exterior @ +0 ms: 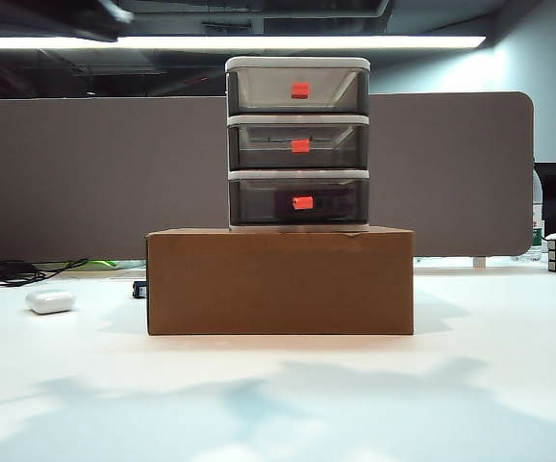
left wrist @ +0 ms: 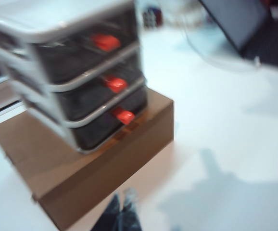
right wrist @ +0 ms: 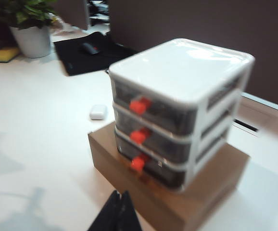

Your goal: Open the third layer of the drawer on the table, pick up a pack of napkins on the table and put it in, and finally close the drawer.

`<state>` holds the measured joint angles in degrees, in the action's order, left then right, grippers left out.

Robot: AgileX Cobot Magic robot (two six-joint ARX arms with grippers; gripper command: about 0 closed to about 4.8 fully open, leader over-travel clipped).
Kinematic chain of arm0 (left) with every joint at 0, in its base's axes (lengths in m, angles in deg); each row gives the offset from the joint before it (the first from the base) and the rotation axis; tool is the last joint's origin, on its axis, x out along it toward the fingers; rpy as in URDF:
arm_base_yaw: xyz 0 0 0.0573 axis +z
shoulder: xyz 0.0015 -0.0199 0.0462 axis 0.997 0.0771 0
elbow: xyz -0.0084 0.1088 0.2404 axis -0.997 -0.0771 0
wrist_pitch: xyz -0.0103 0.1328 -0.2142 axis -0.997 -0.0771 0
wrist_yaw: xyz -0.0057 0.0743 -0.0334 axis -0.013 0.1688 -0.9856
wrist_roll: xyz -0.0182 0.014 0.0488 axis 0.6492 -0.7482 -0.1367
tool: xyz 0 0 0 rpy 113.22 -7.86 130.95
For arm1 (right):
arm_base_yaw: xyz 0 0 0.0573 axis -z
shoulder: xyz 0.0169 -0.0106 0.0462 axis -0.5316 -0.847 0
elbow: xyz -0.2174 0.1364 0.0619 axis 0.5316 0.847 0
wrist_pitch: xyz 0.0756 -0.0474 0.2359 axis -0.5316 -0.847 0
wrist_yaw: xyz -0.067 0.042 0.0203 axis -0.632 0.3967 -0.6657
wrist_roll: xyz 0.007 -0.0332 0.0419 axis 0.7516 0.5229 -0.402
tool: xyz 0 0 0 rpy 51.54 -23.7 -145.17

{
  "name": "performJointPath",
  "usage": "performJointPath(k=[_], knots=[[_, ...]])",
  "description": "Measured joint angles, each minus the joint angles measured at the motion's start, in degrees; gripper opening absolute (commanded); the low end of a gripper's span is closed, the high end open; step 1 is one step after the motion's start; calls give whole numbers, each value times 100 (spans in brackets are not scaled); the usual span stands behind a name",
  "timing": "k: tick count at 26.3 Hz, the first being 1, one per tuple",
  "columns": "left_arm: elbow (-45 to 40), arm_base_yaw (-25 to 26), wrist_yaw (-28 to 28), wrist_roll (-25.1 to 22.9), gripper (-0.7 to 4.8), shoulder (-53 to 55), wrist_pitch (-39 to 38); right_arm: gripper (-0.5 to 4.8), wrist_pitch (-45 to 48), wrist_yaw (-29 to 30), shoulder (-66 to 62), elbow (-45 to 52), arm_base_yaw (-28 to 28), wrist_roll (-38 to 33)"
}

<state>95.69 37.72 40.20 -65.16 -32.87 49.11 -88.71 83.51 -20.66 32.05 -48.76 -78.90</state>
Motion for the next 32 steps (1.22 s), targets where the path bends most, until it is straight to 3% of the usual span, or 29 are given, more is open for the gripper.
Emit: performJointPath(k=[5, 13, 18, 25, 32], knots=[[-931, -2, 503, 479, -5, -1534, -50, -6, -186, -407, 1152, 835, -2, -24], [-1950, -2, 796, 584, -5, -3294, -122, -6, -476, -817, 3209, 2378, -33, -205], [-2315, 0, 758, 654, -5, -3272, -146, -6, -472, -986, 3300, 2863, -61, -444], [-2557, 164, 850, 487, -5, -3261, 13, -6, 592, -1340, 3412, 3668, -98, -448], [-2555, 1204, 872, -15, -5, -3261, -24, -6, 789, -2039, 3414, 3663, -90, -109]])
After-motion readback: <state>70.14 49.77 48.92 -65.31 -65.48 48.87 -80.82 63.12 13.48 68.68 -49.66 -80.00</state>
